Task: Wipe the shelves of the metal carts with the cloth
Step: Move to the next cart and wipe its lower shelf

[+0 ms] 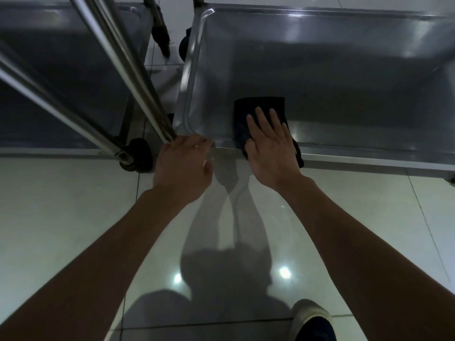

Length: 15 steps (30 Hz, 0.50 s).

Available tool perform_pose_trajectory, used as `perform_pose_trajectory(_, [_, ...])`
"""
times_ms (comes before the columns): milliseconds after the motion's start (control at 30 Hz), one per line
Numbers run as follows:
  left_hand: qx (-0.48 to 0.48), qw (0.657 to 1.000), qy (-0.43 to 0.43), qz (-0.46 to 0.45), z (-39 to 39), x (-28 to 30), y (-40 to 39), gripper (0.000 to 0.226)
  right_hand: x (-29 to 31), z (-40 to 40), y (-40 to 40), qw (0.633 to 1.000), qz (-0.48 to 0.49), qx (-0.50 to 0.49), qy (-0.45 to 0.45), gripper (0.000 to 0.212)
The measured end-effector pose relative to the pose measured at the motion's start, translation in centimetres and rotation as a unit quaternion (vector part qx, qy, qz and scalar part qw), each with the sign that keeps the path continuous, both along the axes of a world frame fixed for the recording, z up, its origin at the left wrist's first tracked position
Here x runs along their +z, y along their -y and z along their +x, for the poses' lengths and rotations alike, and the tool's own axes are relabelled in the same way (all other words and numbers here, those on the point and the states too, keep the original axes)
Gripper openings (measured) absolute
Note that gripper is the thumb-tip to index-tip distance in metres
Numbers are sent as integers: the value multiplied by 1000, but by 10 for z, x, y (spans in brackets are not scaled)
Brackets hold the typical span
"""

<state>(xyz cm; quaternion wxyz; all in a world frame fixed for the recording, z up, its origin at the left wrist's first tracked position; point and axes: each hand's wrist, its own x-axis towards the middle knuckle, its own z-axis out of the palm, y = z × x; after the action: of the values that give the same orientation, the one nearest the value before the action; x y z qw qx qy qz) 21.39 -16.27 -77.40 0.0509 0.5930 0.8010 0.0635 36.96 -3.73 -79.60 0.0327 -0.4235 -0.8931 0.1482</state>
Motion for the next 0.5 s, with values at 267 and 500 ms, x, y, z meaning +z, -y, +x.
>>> perform_pose_trajectory(267, [11, 998, 63, 20, -14, -10, 14, 41, 0, -62, 16, 996, -18, 81, 9, 56])
perform_pose_trajectory(500, [15, 997, 80, 20, -24, -12, 21, 38, 4, -80, 13, 991, -14, 129, 16, 56])
